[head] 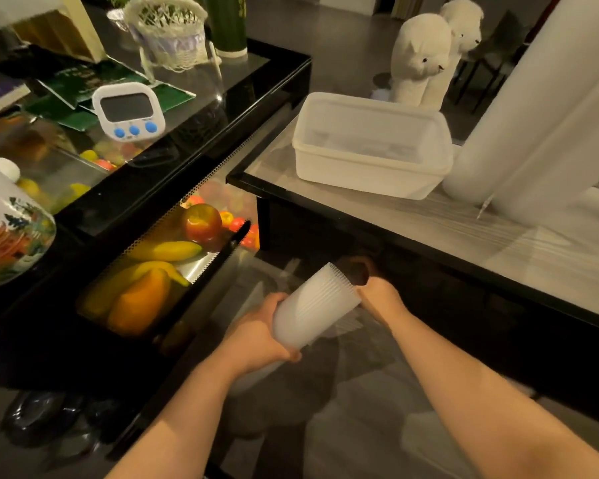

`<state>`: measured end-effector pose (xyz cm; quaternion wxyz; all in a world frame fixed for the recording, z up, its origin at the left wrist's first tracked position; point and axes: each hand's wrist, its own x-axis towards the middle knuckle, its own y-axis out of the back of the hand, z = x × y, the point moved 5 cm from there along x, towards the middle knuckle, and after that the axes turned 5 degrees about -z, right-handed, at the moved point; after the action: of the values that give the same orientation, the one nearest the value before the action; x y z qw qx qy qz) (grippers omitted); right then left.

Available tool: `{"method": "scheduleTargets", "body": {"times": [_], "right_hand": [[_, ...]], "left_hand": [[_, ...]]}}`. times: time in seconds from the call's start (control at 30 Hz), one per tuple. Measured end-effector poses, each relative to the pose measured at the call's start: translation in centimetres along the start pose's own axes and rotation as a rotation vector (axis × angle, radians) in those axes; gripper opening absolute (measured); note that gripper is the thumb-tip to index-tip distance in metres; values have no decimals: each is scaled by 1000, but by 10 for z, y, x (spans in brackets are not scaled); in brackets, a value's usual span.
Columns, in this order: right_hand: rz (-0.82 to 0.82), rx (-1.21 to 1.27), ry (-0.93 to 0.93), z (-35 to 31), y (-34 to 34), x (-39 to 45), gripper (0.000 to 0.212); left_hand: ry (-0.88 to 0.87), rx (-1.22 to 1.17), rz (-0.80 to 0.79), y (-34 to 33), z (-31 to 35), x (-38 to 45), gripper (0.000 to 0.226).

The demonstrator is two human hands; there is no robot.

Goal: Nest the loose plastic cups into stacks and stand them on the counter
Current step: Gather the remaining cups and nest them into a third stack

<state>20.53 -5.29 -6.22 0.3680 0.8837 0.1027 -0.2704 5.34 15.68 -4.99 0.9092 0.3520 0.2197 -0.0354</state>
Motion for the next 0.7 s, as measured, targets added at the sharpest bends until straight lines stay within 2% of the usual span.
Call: {"method": "scheduleTargets", "body": {"times": [0.03, 0.07, 0.1, 0.2, 0.33, 0.4, 0.5, 0.6, 0.7], "right_hand": [[-45, 104, 4, 0, 3, -8, 42], [-63, 51, 27, 2, 8, -23, 48], [10, 66, 110, 7, 19, -28, 50], [147, 285, 88, 34, 45, -42, 39], [224, 449, 105, 49, 66, -62, 34], [159, 630, 59, 54, 68, -66, 24], [-51, 870, 26, 54, 66, -73, 19], [-213, 877, 24, 52, 59, -79, 20], [-279, 859, 40, 46, 55, -85, 19]], "left_hand": [[-3, 10, -14, -2, 2, -1, 101], [-11, 15, -31, -4, 3, -1, 101], [-17, 19, -50, -6, 4, -2, 101], [-19, 48, -83, -9, 7, -3, 104], [-48, 75, -139, -14, 13, -6, 107], [-76, 81, -158, -15, 18, -8, 106], [-103, 77, -177, -18, 23, -10, 106], [-135, 50, -188, -21, 30, -11, 104], [-168, 30, -184, -22, 37, -12, 101]]}}
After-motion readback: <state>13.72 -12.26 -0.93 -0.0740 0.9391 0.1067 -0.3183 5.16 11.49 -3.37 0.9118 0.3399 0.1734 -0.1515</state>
